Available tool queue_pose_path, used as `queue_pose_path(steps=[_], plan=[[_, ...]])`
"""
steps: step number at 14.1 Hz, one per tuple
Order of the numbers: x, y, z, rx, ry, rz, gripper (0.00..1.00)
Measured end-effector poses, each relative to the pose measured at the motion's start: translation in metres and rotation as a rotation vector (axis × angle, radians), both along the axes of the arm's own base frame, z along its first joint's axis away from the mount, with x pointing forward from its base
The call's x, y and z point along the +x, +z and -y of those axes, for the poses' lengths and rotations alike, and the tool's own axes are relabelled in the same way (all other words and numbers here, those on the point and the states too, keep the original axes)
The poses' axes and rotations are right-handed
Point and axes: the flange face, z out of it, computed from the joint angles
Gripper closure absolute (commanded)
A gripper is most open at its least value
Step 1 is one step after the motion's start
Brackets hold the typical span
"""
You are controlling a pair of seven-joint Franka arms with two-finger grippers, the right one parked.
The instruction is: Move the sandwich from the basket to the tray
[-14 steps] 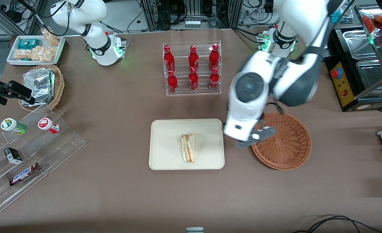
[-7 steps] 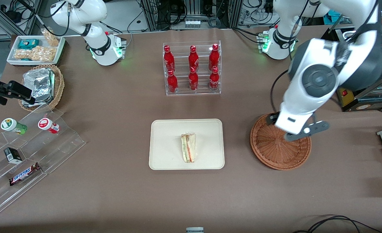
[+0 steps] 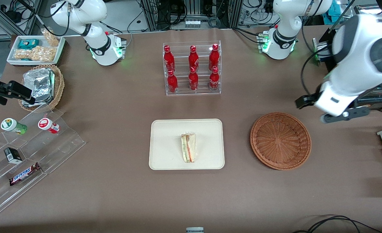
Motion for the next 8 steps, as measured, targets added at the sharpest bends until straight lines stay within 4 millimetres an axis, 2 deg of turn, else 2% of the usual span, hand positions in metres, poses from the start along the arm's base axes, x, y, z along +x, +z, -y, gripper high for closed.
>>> queue_pose_path(steps=[5, 8], plan=[[-0.005, 0.035, -0.062, -0.061, -0.123, 0.051, 0.0], [-0.004, 0.057, -0.078, -0.08, -0.116, 0.101, 0.0]])
